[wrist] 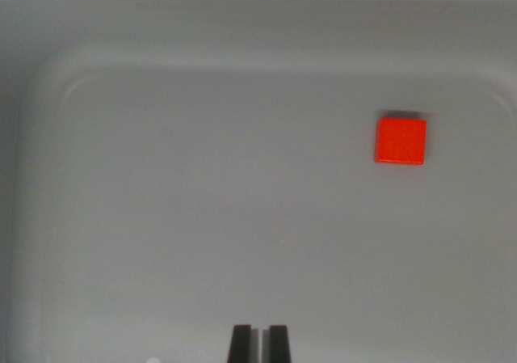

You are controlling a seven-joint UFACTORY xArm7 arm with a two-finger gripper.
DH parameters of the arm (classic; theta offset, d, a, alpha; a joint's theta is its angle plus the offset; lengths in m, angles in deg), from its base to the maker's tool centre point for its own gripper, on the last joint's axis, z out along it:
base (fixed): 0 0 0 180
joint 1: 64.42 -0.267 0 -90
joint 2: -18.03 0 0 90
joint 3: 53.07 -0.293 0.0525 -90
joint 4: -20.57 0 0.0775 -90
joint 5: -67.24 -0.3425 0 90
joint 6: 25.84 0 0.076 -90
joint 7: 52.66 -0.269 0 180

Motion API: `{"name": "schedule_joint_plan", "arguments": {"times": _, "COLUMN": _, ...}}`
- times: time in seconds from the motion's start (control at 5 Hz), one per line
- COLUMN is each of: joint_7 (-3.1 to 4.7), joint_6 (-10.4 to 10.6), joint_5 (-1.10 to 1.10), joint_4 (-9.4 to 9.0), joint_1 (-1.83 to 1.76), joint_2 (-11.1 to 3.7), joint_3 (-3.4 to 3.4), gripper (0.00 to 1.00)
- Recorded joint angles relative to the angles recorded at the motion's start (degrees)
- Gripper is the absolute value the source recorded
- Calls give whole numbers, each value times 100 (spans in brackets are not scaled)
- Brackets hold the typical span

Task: Reach red block

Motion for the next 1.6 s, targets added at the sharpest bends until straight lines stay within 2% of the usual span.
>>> {"name": "schedule_joint_plan", "arguments": {"times": 0.4, "joint_7": 10, "joint_6": 46, "joint_5": -1, "joint_4": -8, "joint_1": 9, "joint_2": -42, "joint_3": 4, "gripper": 0}}
{"name": "schedule_joint_plan", "arguments": {"times": 0.6, "joint_7": 30, "joint_6": 134, "joint_5": -4, "joint_4": -23, "joint_1": 27, "joint_2": -121, "joint_3": 11, "gripper": 0}}
{"name": "schedule_joint_plan", "arguments": {"times": 0.8, "joint_7": 30, "joint_6": 134, "joint_5": -4, "joint_4": -23, "joint_1": 27, "joint_2": -121, "joint_3": 11, "gripper": 0}}
{"name": "schedule_joint_plan", "arguments": {"times": 1.0, "joint_7": 58, "joint_6": 261, "joint_5": -7, "joint_4": -45, "joint_1": 54, "joint_2": -236, "joint_3": 21, "gripper": 0}}
{"name": "schedule_joint_plan", "arguments": {"times": 1.2, "joint_7": 58, "joint_6": 261, "joint_5": -7, "joint_4": -45, "joint_1": 54, "joint_2": -236, "joint_3": 21, "gripper": 0}}
{"name": "schedule_joint_plan", "arguments": {"times": 1.4, "joint_7": 93, "joint_6": 421, "joint_5": -12, "joint_4": -73, "joint_1": 86, "joint_2": -381, "joint_3": 34, "gripper": 0}}
{"name": "schedule_joint_plan", "arguments": {"times": 1.6, "joint_7": 93, "joint_6": 421, "joint_5": -12, "joint_4": -73, "joint_1": 86, "joint_2": -381, "joint_3": 34, "gripper": 0}}
